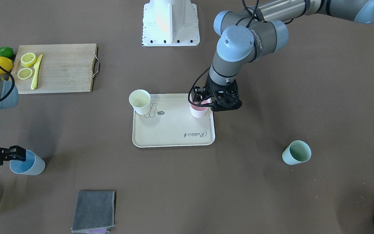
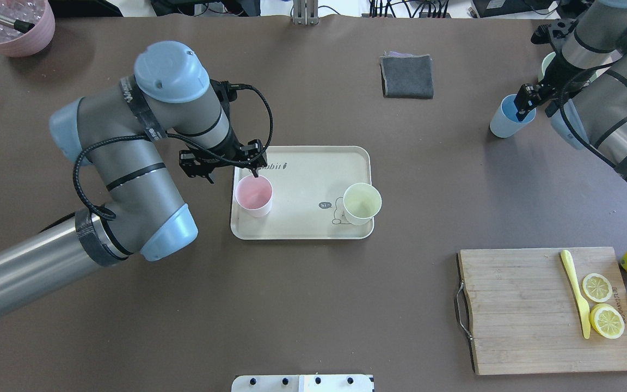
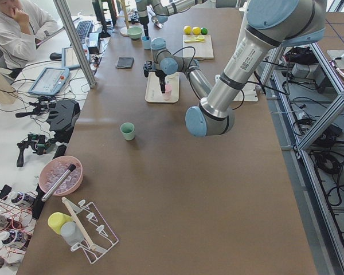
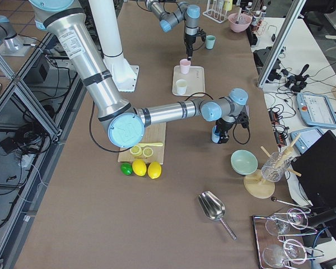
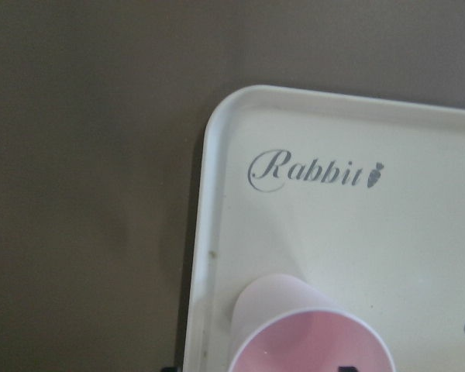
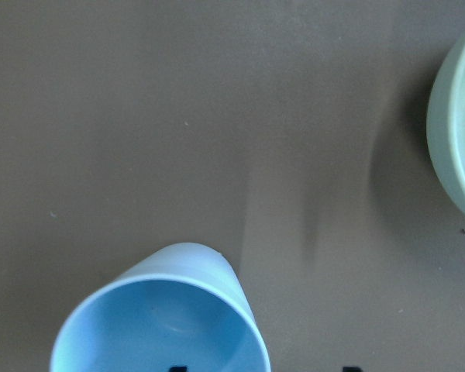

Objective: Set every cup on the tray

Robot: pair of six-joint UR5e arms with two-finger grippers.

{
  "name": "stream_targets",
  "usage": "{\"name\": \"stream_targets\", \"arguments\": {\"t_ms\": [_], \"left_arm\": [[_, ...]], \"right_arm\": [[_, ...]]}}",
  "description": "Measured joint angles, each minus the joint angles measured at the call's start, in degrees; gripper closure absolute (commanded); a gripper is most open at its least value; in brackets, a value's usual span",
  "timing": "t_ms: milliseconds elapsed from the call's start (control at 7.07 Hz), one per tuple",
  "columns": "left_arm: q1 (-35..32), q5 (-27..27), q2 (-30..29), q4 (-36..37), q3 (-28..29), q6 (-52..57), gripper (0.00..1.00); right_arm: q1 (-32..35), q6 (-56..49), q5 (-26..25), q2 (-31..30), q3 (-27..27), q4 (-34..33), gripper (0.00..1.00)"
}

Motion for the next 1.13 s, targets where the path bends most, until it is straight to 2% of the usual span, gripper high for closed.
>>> {"name": "stream_targets", "arguments": {"t_ms": [283,566,849,1132], "left_arm": [[-7.2,-2.7,4.5,1.6,-2.4,10.9,0.02],[-16.6,-5.9,9.7,2.0,-1.0,27.6,0.02],[-24.0,-9.5,10.6,-0.4,7.4,38.3,0.02],[-25.7,-10.3,9.5,-8.2,17.0,38.8,0.03]], "right_arm": [[-0.5,0.8,0.1,0.3,-0.1,0.1,1.00],[-1.6,6.1,0.5,3.6,0.6,-0.1,1.00],[-4.8,15.5,1.5,7.6,3.3,-0.3,1.00],[-9.7,25.5,1.9,10.8,6.2,0.0,1.00]]}}
